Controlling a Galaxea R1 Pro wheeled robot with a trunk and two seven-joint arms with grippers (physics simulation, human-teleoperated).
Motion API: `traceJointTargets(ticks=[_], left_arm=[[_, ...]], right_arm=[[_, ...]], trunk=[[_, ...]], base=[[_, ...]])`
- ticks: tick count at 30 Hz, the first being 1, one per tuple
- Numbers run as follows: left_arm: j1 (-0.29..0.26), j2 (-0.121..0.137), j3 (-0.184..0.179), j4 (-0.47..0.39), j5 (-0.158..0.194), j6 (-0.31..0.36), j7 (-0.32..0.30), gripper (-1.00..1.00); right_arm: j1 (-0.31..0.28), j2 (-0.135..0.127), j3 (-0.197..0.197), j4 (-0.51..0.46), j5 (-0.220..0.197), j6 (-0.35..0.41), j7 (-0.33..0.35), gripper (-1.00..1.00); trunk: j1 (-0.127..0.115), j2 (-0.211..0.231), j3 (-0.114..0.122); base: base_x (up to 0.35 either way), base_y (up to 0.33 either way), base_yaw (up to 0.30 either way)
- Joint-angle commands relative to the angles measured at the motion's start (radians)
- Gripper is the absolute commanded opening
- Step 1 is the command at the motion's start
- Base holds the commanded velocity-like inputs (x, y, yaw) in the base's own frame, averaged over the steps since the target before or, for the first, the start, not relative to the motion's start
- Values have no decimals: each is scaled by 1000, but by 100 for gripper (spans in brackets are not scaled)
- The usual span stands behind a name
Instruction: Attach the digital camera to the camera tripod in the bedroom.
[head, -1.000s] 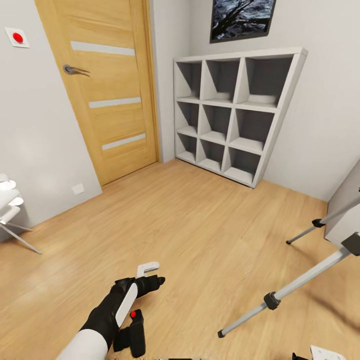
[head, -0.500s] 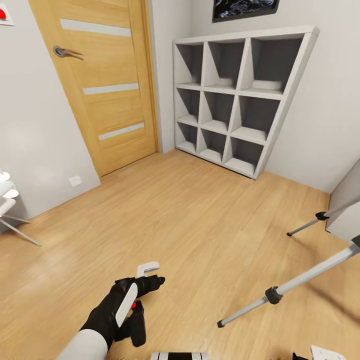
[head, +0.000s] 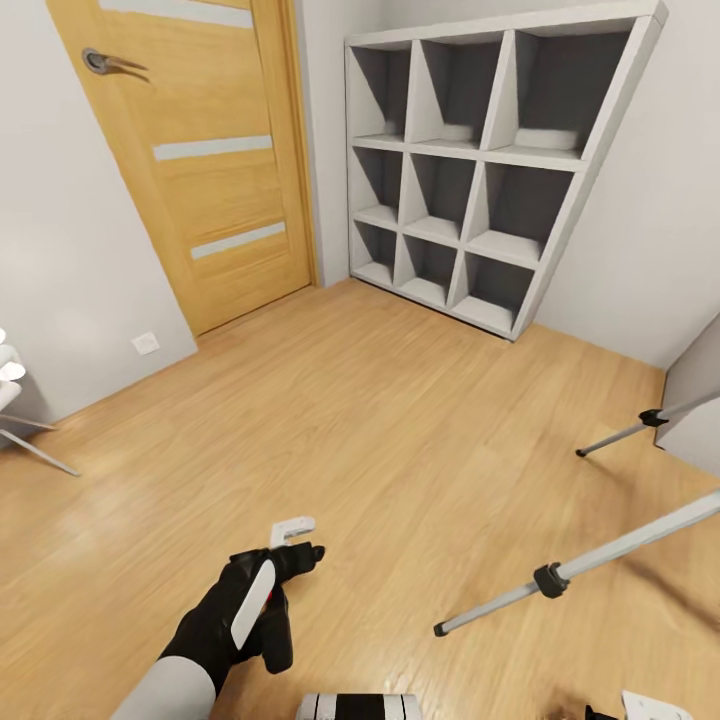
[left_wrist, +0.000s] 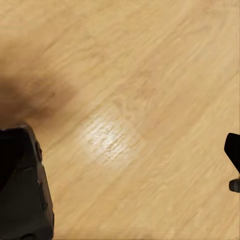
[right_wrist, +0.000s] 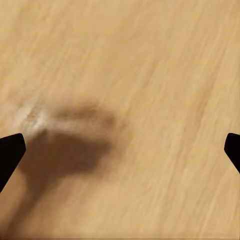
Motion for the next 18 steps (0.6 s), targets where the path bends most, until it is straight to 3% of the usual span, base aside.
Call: traceJointTargets(ticks=[1,4,7,18], left_arm=[[0,0,-3,-11,12,4,26,100],[0,-1,-5,-40,15,4,106,100],[0,-2,-5,-51,17,4,138,100],[0,-4,-8,-63,16,3,162,100]], right_arm=[[-1,0,-2,1,1,-4,-1,100],[-1,1,-2,1,1,-4,-1,100],[-1,1,-2,0,1,-4,-1,100],[-1,2,-2,0,1,-4,-1,100]], trunk=[[0,0,-1],[0,0,-1],[0,0,-1],[0,0,-1]], base=[[0,0,0],[0,0,0],[0,0,0],[0,0,0]])
